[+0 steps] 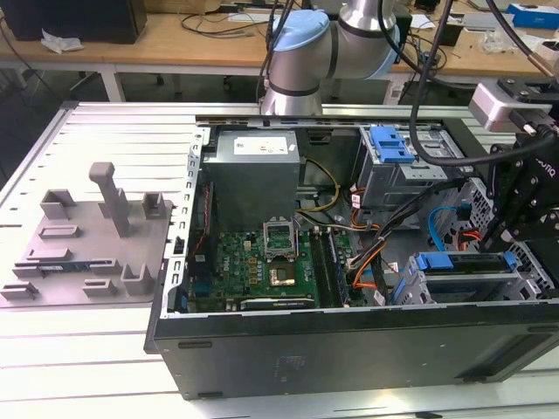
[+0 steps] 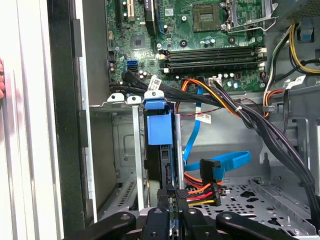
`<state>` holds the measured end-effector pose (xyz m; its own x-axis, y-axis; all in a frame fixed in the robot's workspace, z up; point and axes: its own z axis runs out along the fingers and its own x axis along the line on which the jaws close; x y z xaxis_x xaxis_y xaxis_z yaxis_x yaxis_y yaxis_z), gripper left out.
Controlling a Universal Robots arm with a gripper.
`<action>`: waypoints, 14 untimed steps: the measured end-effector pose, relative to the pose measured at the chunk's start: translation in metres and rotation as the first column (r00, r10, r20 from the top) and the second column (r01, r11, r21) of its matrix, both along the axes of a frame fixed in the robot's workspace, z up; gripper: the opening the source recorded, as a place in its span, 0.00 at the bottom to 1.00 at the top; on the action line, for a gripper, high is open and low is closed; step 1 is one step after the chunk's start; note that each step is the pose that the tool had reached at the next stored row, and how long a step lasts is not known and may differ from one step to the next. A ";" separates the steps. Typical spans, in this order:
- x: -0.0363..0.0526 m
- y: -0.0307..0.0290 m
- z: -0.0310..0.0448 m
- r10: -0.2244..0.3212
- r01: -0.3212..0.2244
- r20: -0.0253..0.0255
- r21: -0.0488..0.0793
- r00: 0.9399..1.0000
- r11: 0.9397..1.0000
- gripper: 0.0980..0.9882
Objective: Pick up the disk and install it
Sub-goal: 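Insert the first disk wire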
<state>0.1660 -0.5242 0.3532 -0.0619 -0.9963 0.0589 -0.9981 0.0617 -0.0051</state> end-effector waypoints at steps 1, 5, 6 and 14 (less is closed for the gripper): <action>0.0000 0.0000 0.0000 0.000 0.000 0.000 0.000 1.000 1.000 0.08; -0.0002 0.0000 -0.0008 0.000 0.000 0.000 0.000 1.000 1.000 0.08; -0.0002 0.0000 -0.0010 0.000 0.000 0.000 0.000 1.000 1.000 0.08; -0.0002 0.0000 -0.0024 0.000 0.000 0.000 0.000 1.000 1.000 0.08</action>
<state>0.1657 -0.5242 0.3508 -0.0619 -0.9964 0.0588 -0.9981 0.0617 -0.0051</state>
